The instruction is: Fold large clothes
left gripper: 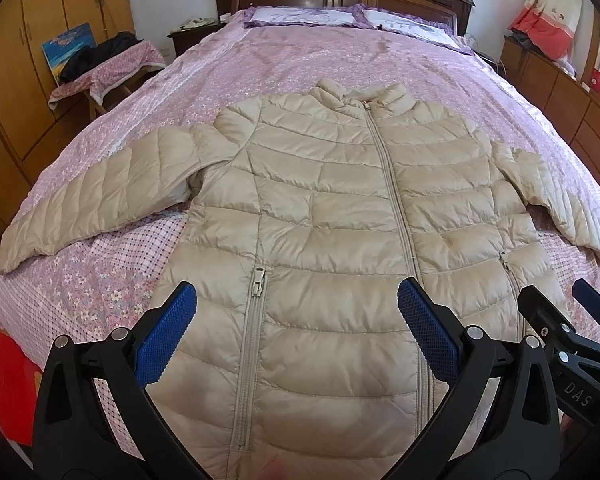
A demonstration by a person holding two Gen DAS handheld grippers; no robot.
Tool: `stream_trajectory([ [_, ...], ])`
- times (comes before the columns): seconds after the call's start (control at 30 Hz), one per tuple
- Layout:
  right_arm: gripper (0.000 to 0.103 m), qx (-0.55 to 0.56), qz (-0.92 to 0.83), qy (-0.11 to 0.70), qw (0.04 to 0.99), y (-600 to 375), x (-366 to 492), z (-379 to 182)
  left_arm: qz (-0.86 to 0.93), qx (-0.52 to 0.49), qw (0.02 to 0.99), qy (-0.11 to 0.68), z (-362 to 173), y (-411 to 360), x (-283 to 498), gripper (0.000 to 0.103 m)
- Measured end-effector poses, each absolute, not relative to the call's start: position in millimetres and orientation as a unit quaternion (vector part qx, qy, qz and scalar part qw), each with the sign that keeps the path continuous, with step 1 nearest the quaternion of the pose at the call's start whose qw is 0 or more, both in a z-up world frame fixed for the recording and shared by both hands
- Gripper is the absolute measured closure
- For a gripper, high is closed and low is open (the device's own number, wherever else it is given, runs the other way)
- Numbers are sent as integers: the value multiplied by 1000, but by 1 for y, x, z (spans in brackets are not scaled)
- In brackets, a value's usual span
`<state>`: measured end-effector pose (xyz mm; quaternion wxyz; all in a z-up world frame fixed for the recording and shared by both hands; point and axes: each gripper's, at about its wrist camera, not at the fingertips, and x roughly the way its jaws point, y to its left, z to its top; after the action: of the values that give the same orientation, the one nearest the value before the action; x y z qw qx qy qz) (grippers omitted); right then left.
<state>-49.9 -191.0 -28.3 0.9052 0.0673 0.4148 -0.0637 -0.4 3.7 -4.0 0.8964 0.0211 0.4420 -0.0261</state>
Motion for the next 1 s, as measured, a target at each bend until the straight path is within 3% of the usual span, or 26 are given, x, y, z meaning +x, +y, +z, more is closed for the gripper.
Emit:
stream_trajectory([
  [1.0, 5, 68, -64, 413, 906, -192, -51, -26, -26, 19, 896, 443, -4, 6, -2, 3],
])
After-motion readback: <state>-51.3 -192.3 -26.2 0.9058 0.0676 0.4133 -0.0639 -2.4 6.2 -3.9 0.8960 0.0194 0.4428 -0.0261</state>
